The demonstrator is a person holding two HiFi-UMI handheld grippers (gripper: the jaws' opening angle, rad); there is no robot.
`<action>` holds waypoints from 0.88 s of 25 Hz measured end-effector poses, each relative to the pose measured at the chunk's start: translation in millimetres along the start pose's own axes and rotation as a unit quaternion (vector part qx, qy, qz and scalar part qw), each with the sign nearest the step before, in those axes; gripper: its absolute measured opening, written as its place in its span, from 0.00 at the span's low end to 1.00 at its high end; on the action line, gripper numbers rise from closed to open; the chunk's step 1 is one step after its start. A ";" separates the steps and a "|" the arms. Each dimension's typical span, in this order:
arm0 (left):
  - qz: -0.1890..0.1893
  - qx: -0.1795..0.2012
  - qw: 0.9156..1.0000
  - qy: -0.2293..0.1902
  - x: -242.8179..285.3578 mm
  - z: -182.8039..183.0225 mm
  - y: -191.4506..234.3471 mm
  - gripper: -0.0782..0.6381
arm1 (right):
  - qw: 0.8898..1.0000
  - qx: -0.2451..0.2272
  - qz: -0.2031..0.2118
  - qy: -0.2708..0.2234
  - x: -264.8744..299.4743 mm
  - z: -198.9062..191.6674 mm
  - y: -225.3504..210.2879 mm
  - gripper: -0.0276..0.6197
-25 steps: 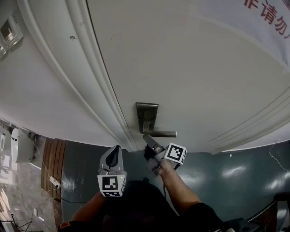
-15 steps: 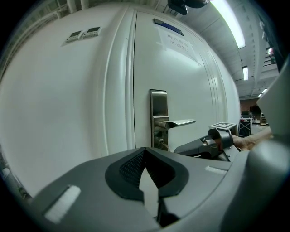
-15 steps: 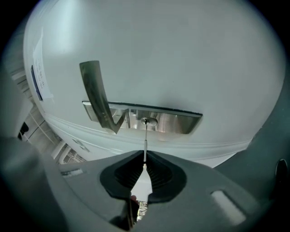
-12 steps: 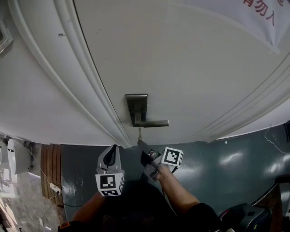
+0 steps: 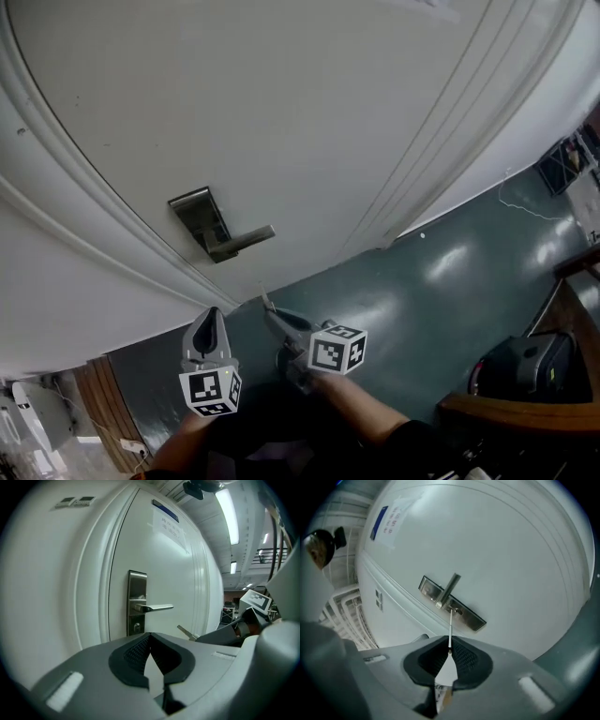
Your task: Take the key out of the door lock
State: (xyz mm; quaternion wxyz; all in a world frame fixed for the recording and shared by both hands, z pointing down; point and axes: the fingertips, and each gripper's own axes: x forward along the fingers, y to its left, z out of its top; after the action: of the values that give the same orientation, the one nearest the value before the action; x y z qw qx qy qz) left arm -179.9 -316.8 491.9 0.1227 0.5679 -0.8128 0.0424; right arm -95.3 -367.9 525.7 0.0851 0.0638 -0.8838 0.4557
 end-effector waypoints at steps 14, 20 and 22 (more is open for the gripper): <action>-0.153 0.052 0.987 -0.014 -86.7 -14.2 -19.8 0.13 | 0.958 -0.172 -0.198 -0.120 -65.1 -69.1 62.7 0.06; -0.190 0.045 0.981 -0.008 -155.2 -40.5 13.3 0.13 | 0.937 -0.194 -0.251 -0.145 -69.1 -131.3 110.8 0.06; -0.204 0.038 0.978 -0.002 -178.9 -47.8 20.6 0.13 | 0.933 -0.189 -0.267 -0.148 -72.7 -153.4 125.6 0.06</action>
State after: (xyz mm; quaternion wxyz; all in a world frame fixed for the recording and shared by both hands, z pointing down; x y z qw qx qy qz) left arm -133.7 -136.3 495.3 0.1052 0.7263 -0.6777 0.0462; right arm -34.0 -167.7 498.3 0.0820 0.3465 -0.9068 0.2258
